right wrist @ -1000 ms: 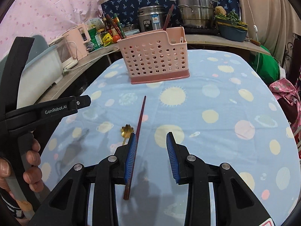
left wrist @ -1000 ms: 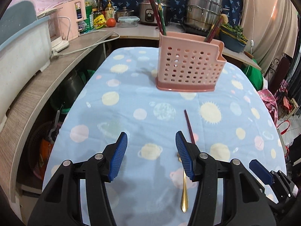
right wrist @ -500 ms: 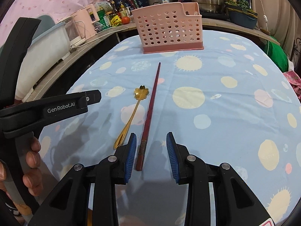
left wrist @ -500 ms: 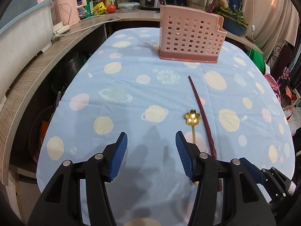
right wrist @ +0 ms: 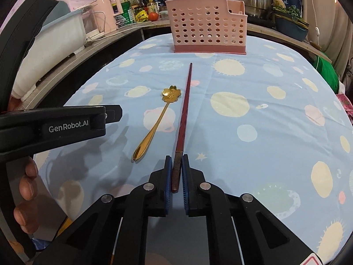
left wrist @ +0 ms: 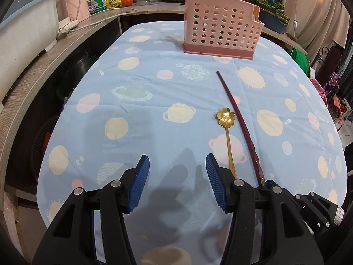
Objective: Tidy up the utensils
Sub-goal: 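Grasp the last dark red chopstick with the right while the left grasps the gold spoon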
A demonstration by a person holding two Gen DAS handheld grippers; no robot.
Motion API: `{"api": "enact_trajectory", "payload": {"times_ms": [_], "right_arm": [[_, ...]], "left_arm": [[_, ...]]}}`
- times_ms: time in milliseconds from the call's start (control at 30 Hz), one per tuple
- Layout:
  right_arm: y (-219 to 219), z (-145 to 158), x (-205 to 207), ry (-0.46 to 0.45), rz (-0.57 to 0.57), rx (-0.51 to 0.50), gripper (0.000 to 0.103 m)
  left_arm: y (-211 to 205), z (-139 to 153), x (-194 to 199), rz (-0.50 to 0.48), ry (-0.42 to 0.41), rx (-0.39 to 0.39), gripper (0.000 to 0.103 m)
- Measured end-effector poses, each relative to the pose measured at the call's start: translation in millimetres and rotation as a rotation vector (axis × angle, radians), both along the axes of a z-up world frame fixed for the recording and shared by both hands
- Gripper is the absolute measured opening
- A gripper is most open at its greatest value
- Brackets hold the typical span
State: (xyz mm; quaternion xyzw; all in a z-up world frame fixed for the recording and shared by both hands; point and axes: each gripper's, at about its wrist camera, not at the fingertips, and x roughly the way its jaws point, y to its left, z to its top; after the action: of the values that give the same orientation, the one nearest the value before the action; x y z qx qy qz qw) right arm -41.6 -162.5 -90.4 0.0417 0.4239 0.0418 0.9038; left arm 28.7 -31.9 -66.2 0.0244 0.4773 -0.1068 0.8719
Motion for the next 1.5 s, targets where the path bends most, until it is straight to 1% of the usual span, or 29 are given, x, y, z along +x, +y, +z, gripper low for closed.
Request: {"api": "enact_trajectory", "payload": {"times_ms": [200,300,433,567,667,733,767,833,867,933,967,1100,1267,1500], "right_arm": [[-19.0,1.1,-5.2,-0.006,-0.058,0.008,0.007],[-33.5,1.2,-7.5,-0.002,-0.102,0.027,0.007],[-48.7,1.0,-10.1,0.004,-0.138,0.061,0.007],[-51.7,0.4,-11.8,0.004,-0.146,0.069,0.007],[-50.6,0.1,-12.6,0.002,-0.145,0.064,0.007],[-50.7,0.0,-12.7,0.003,-0.146,0.068,0.007],[-50.7,0.0,-12.6,0.003,-0.146,0.069,0.007],[-50.6,0.0,-12.4,0.003,-0.146,0.065,0.007],[-50.6,-0.1,-12.4,0.003,-0.146,0.06,0.007],[-48.7,0.2,-11.9,0.003,-0.148,0.047,0.007],[-47.8,0.3,-11.6,0.004,-0.15,0.041,0.007],[-45.1,0.2,-12.7,0.002,-0.165,0.038,0.007],[-45.1,1.2,-16.9,0.003,-0.172,0.06,0.007],[-47.8,13.0,-19.8,-0.028,-0.178,0.074,0.007]], "left_arm": [[-11.0,-3.7,-6.5,-0.036,0.022,-0.012,0.052],[-17.6,-5.3,-10.5,-0.059,0.034,-0.032,0.059],[-26.2,-9.6,-14.8,-0.089,0.046,-0.04,0.059],[-30.6,-14.7,-15.8,-0.102,0.067,-0.064,0.059],[-34.2,-18.1,-17.0,-0.107,0.07,-0.063,0.055],[-36.4,-17.8,-18.4,-0.119,0.065,-0.063,0.046],[-37.0,-17.7,-18.7,-0.123,0.065,-0.063,0.043],[-38.0,-17.5,-19.9,-0.131,0.063,-0.067,0.032],[-38.0,-17.5,-20.4,-0.134,0.063,-0.067,0.029],[-37.4,-17.6,-21.0,-0.144,0.067,-0.076,0.015],[-36.6,-18.1,-20.8,-0.146,0.071,-0.083,0.012],[-33.5,-18.4,-19.4,-0.153,0.081,-0.101,0.011],[-38.0,-17.9,-19.0,-0.163,0.077,-0.073,0.01],[-37.7,-11.9,-19.0,-0.147,0.08,-0.069,0.01]]}}
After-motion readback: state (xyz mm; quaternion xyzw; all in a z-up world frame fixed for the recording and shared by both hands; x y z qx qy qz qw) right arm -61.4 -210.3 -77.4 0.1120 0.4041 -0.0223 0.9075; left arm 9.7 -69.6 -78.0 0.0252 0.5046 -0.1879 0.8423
